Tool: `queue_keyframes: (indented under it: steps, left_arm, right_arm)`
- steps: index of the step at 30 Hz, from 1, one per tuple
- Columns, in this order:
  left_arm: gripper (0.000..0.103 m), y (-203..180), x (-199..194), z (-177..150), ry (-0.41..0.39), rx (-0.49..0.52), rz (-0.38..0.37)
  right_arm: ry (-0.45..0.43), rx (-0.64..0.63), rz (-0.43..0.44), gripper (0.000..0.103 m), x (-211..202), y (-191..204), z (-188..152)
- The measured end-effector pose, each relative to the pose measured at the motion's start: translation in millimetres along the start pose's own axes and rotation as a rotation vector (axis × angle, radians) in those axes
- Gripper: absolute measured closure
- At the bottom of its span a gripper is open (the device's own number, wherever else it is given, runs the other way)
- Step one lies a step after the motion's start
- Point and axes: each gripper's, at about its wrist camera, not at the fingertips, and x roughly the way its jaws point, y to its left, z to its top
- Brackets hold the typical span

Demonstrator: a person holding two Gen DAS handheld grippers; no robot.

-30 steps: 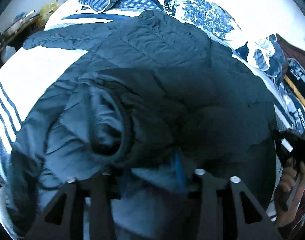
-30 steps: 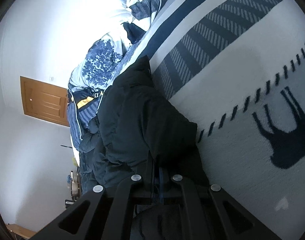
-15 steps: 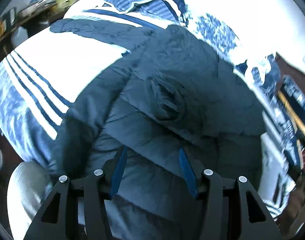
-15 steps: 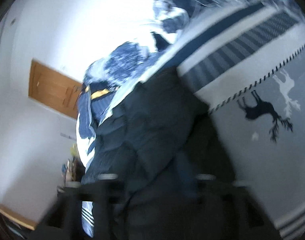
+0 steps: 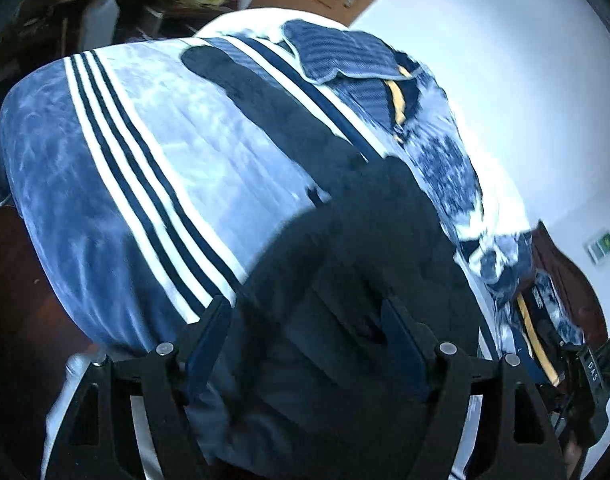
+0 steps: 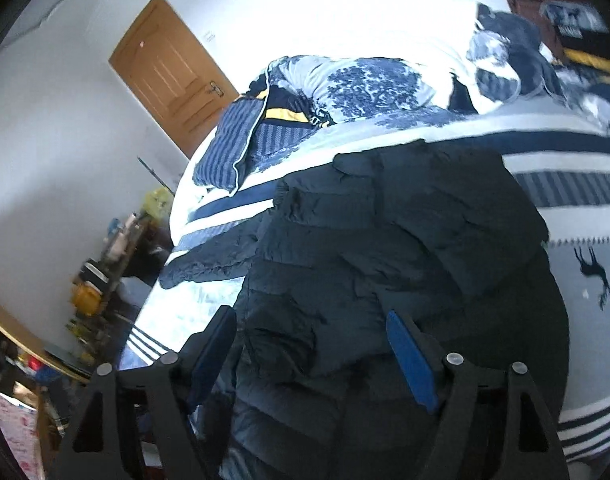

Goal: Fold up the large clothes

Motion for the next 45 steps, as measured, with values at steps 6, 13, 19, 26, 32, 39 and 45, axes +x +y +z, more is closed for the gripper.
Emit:
queue_keyframes:
  steps: [6,13,19,26,32,39,45]
  left_arm:
    - [0.025,48.6,19.7,64.4,-0.043,-0.169,-0.015]
    - [0.025,97.8,95.5,168.5,-0.083,-0.289,-0.006]
    - [0.025,108.8,184.2,259.9,-0.080,-0.263,0.051]
    - [0.028,113.4,277.5,308.6,0.009,-0.296,0.118]
    - [0.098,96.4,270.5,314.4,-0.043,-0.271,0.079]
    - [0.098,-43.1,150.1,277.5,-0.290,0.133,-0.095]
    - [0.098,-157.8,88.1,194.0,-0.350,0.441,-0.170]
  right_arm:
    - [0.065,-0.051,0.048,0.023,59.1,41.6,20.4]
    - [0.185,-0.072,0.114,0.023,134.5,73.1,46.1]
    - [0.248,-0.118,0.126,0.023,190.8,99.0,67.2]
    - [0.277,-0.083,0.135,0.023,210.1,77.4,58.7]
    - [0.281,-0.035,0.111,0.023,208.5,47.0,52.7]
    - [0.237,0.035,0.118,0.023,182.4,17.2,57.2]
    - [0.178,0.089,0.135,0.023,138.5,-6.6,56.8]
